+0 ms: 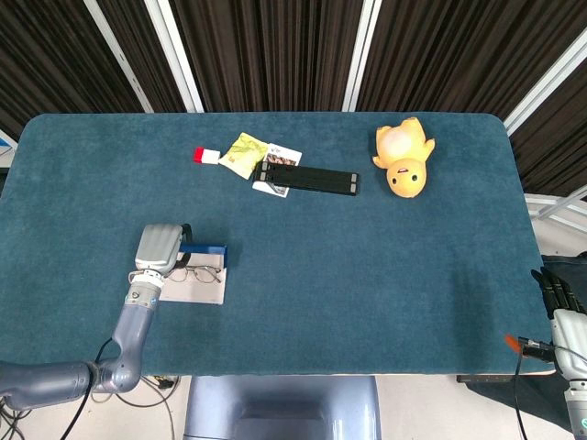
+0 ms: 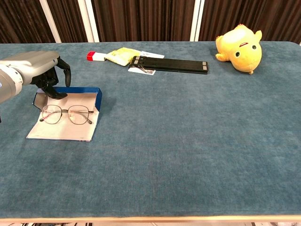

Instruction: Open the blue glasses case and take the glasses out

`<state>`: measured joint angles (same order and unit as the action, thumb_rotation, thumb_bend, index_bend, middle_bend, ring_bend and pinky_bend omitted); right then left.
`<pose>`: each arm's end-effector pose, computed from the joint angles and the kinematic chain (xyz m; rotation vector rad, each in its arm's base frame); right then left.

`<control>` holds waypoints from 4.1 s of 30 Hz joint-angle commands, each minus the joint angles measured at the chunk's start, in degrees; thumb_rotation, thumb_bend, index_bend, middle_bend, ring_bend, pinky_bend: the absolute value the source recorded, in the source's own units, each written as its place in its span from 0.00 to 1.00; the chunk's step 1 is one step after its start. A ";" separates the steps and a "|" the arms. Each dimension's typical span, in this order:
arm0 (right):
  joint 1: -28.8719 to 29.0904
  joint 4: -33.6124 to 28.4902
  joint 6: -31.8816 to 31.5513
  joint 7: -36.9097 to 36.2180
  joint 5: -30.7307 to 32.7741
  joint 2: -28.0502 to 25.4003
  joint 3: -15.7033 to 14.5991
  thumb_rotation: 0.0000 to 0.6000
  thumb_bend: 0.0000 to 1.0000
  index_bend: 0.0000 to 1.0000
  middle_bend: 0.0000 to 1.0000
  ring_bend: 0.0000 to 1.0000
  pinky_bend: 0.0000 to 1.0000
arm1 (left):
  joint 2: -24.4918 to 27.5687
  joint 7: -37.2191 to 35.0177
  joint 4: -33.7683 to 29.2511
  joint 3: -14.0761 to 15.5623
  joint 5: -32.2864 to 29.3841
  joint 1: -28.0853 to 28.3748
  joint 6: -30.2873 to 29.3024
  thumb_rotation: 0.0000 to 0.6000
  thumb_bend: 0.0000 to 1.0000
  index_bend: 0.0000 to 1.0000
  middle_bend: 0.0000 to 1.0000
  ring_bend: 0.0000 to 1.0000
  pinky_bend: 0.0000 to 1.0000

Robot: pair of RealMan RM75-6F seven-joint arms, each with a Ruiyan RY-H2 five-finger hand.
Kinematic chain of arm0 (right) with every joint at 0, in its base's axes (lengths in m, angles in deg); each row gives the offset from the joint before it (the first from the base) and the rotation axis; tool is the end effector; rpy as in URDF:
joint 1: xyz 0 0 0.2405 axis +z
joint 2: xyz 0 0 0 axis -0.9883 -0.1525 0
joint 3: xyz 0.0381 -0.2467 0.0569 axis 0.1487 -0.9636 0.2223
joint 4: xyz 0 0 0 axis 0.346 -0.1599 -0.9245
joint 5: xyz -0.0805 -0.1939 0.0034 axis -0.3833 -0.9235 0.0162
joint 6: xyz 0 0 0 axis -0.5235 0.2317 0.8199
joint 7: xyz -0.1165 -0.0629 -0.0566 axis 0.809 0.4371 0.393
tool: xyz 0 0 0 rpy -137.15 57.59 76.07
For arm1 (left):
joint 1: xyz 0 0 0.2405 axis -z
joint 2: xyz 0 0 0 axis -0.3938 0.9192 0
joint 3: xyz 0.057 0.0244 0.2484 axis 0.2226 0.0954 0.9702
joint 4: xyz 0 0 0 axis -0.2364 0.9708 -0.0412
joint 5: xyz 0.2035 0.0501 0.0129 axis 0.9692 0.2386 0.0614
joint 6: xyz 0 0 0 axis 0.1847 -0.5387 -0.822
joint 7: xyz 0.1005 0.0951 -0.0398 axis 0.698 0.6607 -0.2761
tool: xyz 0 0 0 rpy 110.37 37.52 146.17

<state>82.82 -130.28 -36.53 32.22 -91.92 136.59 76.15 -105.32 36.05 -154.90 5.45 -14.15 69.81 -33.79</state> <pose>-0.3260 -0.1675 0.1796 1.2149 -1.0993 0.8988 -0.1818 0.3541 -0.0066 -1.6078 -0.9506 -0.7413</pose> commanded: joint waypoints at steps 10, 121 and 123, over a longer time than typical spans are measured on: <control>0.00 -0.05 -0.03 0.11 0.02 -0.01 0.01 1.00 0.16 0.00 0.00 0.00 0.20 | -0.52 3.07 2.12 -3.59 -3.32 0.05 3.76 1.00 0.21 0.29 0.99 0.87 0.94; -0.33 -0.46 -0.70 -0.02 -0.44 -0.32 -0.16 1.00 0.16 0.00 0.00 0.00 0.20 | -4.78 8.03 -17.60 -6.41 5.21 -2.91 -2.57 1.00 0.22 0.35 0.97 0.86 0.92; -0.35 -0.40 -0.77 0.04 -0.46 -0.30 -0.13 1.00 0.16 0.00 0.00 0.00 0.20 | -1.94 6.35 -19.47 -4.88 7.86 -5.08 -4.52 1.00 0.22 0.34 0.88 0.77 0.85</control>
<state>82.48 -130.68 -37.30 32.26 -92.38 136.29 76.01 -110.79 44.84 -171.45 -1.66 -9.69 67.66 -35.58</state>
